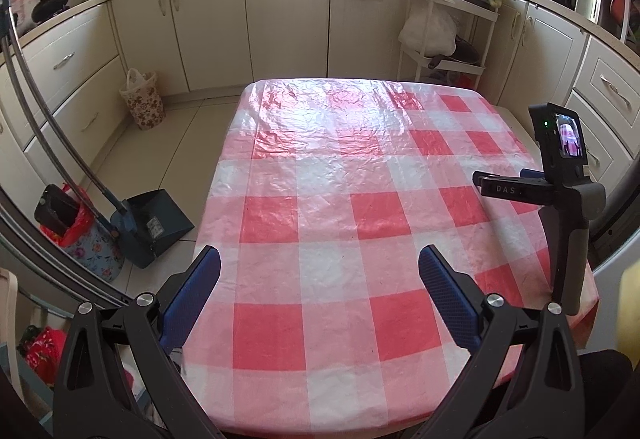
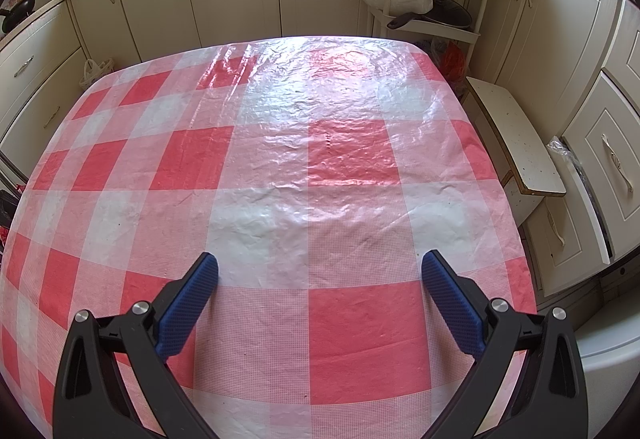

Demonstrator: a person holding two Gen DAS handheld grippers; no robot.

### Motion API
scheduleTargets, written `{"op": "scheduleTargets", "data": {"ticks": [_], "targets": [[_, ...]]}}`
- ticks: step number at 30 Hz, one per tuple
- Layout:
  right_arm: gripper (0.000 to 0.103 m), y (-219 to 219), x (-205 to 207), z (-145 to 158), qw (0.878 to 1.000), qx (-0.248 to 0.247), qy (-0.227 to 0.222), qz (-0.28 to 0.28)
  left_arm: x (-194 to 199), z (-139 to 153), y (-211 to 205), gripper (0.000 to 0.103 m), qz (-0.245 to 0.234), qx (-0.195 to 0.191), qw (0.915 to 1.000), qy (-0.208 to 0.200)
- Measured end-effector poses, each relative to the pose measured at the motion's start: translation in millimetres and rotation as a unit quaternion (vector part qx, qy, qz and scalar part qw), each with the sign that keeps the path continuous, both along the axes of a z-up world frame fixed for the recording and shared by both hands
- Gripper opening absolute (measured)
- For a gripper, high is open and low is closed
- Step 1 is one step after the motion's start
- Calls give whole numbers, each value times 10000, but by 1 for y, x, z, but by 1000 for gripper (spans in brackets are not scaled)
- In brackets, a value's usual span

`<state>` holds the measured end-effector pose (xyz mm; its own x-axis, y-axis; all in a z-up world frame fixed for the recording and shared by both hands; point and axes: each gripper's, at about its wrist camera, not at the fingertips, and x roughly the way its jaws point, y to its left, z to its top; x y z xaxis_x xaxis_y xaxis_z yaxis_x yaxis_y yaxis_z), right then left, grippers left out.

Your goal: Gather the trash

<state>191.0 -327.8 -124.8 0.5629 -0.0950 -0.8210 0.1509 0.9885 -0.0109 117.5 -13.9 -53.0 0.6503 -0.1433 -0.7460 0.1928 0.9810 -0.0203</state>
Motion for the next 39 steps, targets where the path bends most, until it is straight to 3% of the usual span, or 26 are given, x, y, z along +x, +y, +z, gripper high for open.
{"op": "scheduleTargets", "data": {"ticks": [18, 29, 39], "targets": [[97, 0, 0, 0, 10000, 0, 0, 0, -23, -16, 48, 96, 196, 125, 9996, 184], [97, 0, 0, 0, 10000, 0, 0, 0, -26, -29, 21, 96, -386, 449, 9977, 318], [97, 0, 0, 0, 10000, -1, 1, 0, -13, -30, 8, 96, -535, 212, 9970, 527]]}}
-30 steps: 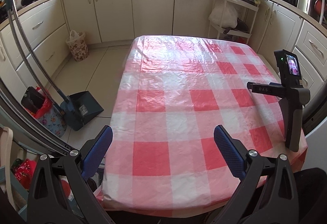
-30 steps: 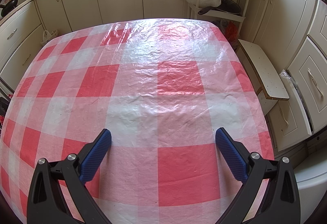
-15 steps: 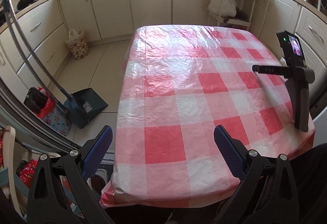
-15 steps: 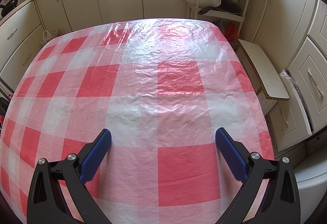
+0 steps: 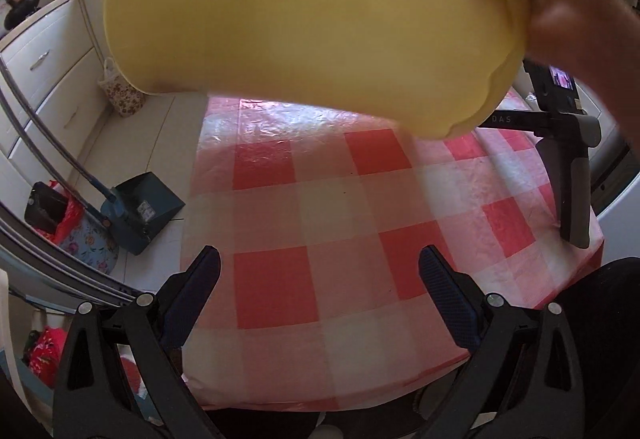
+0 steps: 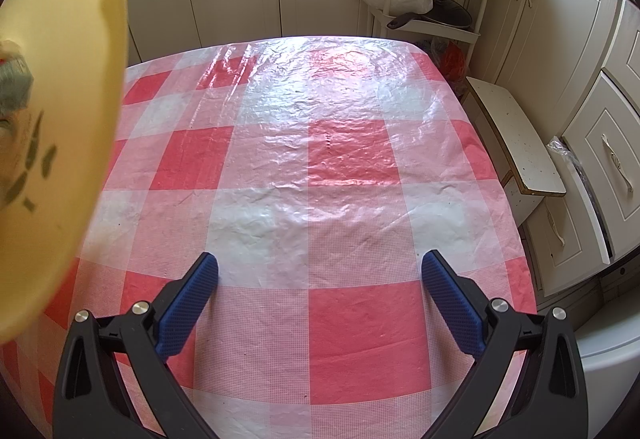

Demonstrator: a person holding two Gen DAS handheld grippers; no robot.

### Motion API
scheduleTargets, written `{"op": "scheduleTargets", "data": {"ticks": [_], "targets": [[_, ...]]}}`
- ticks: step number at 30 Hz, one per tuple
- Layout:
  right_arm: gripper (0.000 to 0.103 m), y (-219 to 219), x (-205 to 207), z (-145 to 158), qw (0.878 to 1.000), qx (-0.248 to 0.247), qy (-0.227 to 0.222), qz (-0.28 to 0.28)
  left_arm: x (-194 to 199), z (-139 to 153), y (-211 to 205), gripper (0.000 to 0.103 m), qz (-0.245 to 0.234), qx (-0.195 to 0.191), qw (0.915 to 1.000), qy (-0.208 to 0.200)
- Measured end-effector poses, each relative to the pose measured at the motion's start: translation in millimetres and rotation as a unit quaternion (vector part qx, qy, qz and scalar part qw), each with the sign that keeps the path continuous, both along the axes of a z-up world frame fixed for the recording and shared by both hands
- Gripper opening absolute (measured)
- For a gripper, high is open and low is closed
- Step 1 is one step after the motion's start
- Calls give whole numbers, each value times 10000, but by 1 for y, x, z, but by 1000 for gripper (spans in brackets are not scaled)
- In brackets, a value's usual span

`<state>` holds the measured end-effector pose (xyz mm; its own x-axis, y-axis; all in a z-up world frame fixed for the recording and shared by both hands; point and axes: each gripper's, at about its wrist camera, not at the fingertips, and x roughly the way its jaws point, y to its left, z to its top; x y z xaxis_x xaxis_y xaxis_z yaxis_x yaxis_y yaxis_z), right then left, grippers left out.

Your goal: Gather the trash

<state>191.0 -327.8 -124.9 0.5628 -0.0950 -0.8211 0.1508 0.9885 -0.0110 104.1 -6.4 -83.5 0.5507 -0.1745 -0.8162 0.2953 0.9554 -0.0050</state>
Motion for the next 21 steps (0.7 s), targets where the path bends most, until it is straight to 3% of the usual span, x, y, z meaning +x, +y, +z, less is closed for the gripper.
{"op": "scheduleTargets", "data": {"ticks": [16, 21], "targets": [[97, -2, 1, -3, 10000, 8, -3, -22, 4, 0, -20, 96, -111, 110, 9999, 35], [97, -2, 1, -3, 10000, 7, -3, -22, 2, 3, -21, 96, 17, 283, 9995, -161]]}}
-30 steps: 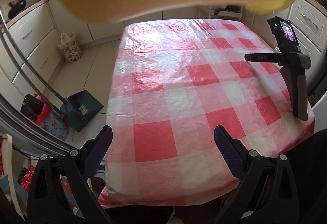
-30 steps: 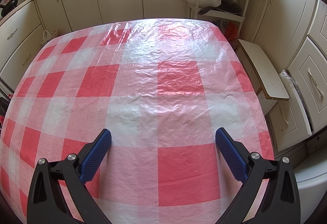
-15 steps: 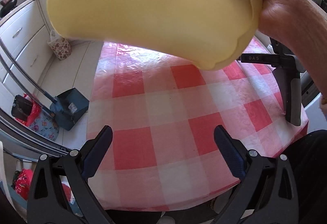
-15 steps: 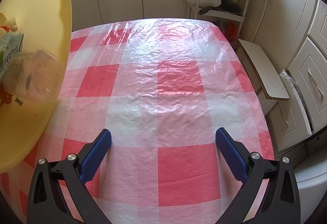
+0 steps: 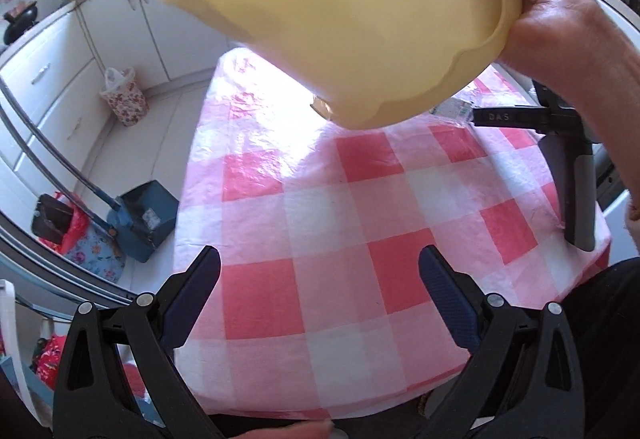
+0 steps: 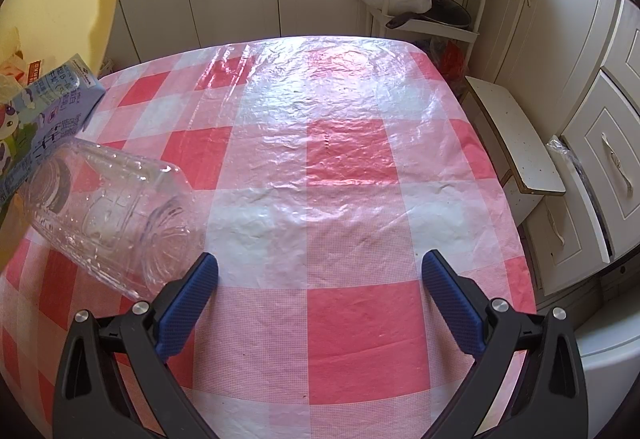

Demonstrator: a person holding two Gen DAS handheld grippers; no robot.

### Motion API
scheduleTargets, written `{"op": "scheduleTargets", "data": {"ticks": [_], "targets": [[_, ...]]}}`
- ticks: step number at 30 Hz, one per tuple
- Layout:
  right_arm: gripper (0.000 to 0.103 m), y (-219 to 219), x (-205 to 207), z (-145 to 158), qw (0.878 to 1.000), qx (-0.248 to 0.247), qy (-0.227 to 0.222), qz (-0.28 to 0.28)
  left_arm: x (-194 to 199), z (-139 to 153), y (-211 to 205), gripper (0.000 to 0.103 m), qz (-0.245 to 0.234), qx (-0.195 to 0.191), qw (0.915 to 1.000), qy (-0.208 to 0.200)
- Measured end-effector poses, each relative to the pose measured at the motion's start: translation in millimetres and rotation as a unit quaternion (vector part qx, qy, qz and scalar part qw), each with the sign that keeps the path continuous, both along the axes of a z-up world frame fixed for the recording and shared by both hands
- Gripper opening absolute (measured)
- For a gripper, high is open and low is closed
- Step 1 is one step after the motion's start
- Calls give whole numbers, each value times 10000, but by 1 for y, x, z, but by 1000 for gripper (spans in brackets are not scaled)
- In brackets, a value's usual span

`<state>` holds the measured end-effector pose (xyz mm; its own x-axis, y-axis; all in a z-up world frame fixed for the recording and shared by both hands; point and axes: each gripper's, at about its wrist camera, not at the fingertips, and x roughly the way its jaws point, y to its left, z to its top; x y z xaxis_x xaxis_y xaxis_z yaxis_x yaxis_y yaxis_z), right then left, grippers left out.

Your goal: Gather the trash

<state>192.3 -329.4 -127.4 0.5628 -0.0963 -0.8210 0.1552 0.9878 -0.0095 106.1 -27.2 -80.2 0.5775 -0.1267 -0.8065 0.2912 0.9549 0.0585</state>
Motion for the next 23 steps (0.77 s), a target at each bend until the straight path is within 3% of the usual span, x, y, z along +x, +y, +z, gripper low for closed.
{"op": "scheduleTargets", "data": {"ticks": [4, 8, 18, 23], "targets": [[97, 0, 0, 1, 10000, -1, 3, 2, -9, 7, 1, 96, -10, -46, 9989, -461], [97, 0, 0, 1, 10000, -2, 4, 2, -14, 12, -6, 96, -173, 35, 9977, -648], [97, 0, -1, 2, 10000, -3, 2, 3, -9, 7, -24, 96, -233, 150, 9988, -392], [97, 0, -1, 2, 10000, -3, 2, 4, -15, 9, -33, 96, -347, 231, 9979, -487]]}}
